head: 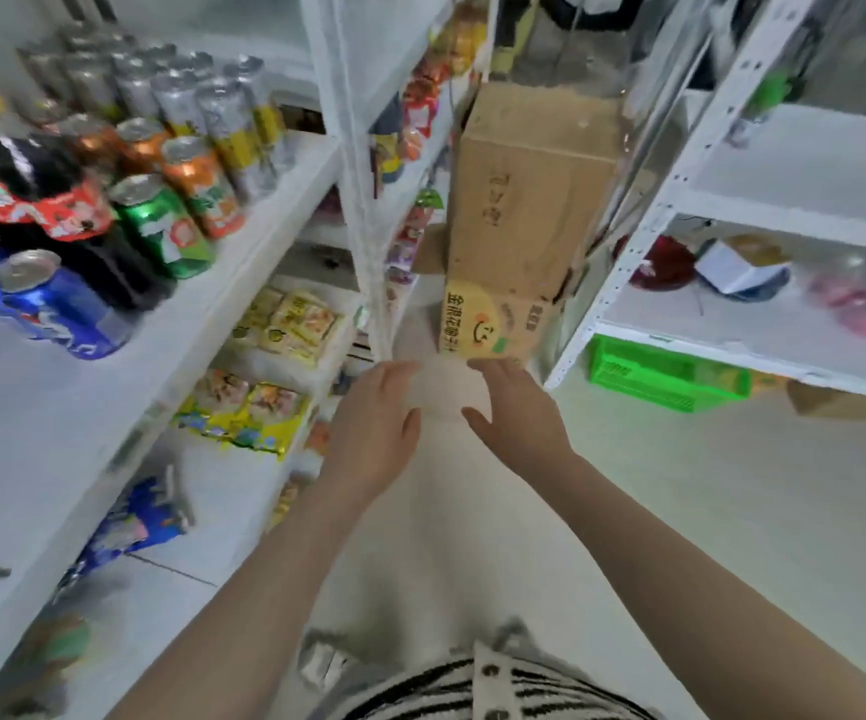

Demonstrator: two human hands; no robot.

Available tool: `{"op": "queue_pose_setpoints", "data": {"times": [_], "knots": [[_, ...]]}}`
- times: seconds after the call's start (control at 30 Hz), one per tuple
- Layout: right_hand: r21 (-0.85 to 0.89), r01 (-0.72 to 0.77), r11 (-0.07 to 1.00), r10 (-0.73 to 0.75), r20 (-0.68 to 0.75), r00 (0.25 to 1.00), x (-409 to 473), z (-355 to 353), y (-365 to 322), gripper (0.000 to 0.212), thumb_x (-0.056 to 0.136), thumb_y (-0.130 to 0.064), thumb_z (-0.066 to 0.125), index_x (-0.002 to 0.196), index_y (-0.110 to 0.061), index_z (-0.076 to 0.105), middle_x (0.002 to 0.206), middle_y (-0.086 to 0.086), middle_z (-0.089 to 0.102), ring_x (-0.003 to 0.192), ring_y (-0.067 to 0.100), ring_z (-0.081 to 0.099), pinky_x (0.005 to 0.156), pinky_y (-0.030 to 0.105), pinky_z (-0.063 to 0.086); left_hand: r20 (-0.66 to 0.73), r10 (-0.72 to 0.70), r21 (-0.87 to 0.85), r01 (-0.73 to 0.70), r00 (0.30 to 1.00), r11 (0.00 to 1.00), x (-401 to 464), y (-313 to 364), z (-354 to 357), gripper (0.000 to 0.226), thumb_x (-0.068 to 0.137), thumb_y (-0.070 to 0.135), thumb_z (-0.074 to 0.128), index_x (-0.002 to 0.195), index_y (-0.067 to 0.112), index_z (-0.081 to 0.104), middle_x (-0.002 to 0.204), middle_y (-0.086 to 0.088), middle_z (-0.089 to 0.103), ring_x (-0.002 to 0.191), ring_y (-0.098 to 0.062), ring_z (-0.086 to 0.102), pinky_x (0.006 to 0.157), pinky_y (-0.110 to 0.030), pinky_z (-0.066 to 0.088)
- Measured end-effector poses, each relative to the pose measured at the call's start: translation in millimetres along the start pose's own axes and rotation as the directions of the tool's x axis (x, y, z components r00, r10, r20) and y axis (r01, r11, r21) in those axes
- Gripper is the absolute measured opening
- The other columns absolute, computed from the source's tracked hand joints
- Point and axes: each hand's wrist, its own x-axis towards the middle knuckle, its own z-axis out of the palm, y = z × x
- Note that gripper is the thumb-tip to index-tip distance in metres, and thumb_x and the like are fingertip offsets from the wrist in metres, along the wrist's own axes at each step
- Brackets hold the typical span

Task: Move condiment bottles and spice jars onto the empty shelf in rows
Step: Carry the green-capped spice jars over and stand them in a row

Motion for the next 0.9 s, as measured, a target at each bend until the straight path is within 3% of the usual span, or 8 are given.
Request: {"op": "queue_pose_setpoints", "data": {"times": [0.2, 0.47, 0.7, 0.9], "knots": [[-0.042, -0.265, 0.963, 0.265, -0.003, 0.964, -68.0, -45.0, 147.5, 0.058, 0.088, -0.032, 0.058, 0.141, -0.021, 0.037, 0.140, 0.001, 0.044, 0.125, 0.023, 0.045, 0.093, 0.036, 0.046, 0.237, 0.106, -0.012, -0.106, 0.966, 0.994, 29.8, 115.3, 102.9, 0.054, 0.091, 0.023, 0.053, 0.142, 0.020, 0.038, 0.141, -0.003, 0.044, 0.128, -0.024, 0.041, 0.104, -0.035, 0.037], [0.004, -0.556, 0.831, 0.555, -0.083, 0.828, -132.4, -93.3, 272.6, 0.059, 0.088, -0.034, 0.059, 0.142, -0.021, 0.037, 0.139, 0.001, 0.047, 0.126, 0.022, 0.045, 0.095, 0.034, 0.045, 0.418, 0.280, -0.021, -0.298, 0.865, 0.954, 68.8, 227.9, 179.7, 0.054, 0.091, 0.022, 0.053, 0.142, 0.018, 0.038, 0.137, -0.006, 0.048, 0.125, -0.025, 0.044, 0.102, -0.034, 0.038], [0.045, -0.621, 0.782, 0.621, -0.130, 0.773, -109.1, -127.8, 355.5, 0.059, 0.087, -0.035, 0.060, 0.140, -0.020, 0.039, 0.137, 0.003, 0.049, 0.126, 0.024, 0.045, 0.098, 0.034, 0.042, 0.440, 0.364, -0.039, -0.387, 0.821, 0.921, 141.9, 306.1, 232.9, 0.052, 0.091, 0.025, 0.054, 0.140, 0.020, 0.040, 0.133, -0.006, 0.051, 0.122, -0.025, 0.048, 0.098, -0.036, 0.042], [0.035, -0.596, 0.802, 0.595, -0.131, 0.793, -37.3, -171.1, 427.5, 0.061, 0.088, -0.037, 0.059, 0.141, -0.019, 0.038, 0.138, 0.004, 0.048, 0.128, 0.024, 0.043, 0.101, 0.034, 0.040, 0.426, 0.368, -0.038, -0.390, 0.826, 0.920, 234.8, 351.8, 267.9, 0.051, 0.091, 0.026, 0.054, 0.140, 0.019, 0.040, 0.134, -0.006, 0.050, 0.123, -0.026, 0.047, 0.099, -0.039, 0.043]]}}
